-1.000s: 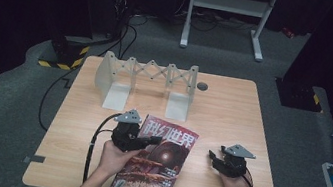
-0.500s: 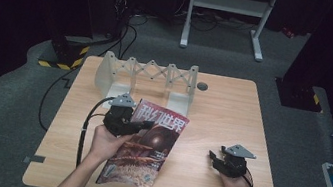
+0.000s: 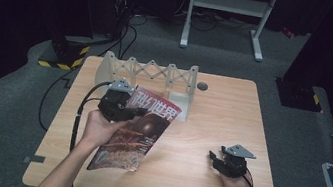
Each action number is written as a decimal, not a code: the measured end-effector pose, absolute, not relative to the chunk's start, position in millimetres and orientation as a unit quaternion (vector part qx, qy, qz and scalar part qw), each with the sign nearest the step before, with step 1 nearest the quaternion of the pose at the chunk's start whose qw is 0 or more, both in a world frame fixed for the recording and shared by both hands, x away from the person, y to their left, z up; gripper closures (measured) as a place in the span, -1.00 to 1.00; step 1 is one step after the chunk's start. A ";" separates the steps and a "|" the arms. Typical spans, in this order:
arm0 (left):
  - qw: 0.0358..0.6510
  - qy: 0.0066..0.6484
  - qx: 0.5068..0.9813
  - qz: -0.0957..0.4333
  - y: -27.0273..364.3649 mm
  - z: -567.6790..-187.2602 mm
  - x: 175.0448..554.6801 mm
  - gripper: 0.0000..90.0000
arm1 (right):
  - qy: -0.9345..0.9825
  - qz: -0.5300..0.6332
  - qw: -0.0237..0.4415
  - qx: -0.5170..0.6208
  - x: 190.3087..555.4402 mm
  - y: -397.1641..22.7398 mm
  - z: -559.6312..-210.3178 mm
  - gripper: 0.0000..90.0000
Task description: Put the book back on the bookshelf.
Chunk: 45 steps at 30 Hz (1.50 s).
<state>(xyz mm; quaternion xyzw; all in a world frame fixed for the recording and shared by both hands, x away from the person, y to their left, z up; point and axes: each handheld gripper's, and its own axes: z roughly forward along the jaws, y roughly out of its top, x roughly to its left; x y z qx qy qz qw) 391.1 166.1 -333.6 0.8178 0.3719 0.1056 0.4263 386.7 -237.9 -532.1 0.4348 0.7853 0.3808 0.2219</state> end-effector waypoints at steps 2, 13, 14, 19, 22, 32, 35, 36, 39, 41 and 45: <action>0.417 0.373 0.821 0.108 167.2 -330.9 394.1 0.86 | 0.785 0.381 0.222 0.435 386.6 -238.0 -532.1 -0.02; 0.379 0.395 0.829 0.115 175.3 -319.9 403.9 0.86 | 0.786 0.381 0.222 0.434 386.5 -238.1 -532.1 -0.02; 0.378 0.397 0.829 0.114 175.8 -319.3 404.4 0.86 | 0.786 0.381 0.221 0.434 386.6 -238.1 -532.1 -0.02; 0.367 0.402 0.831 0.113 178.1 -315.2 407.0 0.86 | 0.786 0.381 0.221 0.434 386.6 -238.1 -532.1 -0.02; 0.362 0.404 0.832 0.113 179.4 -313.1 408.9 0.86 | 0.786 0.381 0.222 0.435 386.4 -238.0 -532.1 -0.02; 0.348 0.414 0.834 0.109 183.1 -304.9 416.1 0.86 | 0.786 0.380 0.222 0.434 386.5 -238.0 -532.1 -0.02; 0.338 0.418 0.836 0.110 185.0 -302.0 419.0 0.86 | 0.785 0.381 0.221 0.434 386.6 -238.0 -532.1 -0.02; 0.335 0.419 0.837 0.109 185.3 -301.3 419.4 0.86 | 0.785 0.381 0.221 0.435 386.5 -237.9 -532.1 -0.02; 0.326 0.422 0.839 0.109 186.3 -299.1 421.2 0.85 | 0.785 0.381 0.221 0.435 386.4 -237.9 -532.1 -0.02; 0.319 0.423 0.841 0.109 187.0 -297.5 423.0 0.85 | 0.785 0.381 0.221 0.436 386.4 -237.8 -532.1 -0.02; 0.311 0.427 0.842 0.108 188.0 -294.7 426.4 0.84 | 0.785 0.381 0.221 0.435 386.4 -237.9 -532.1 -0.02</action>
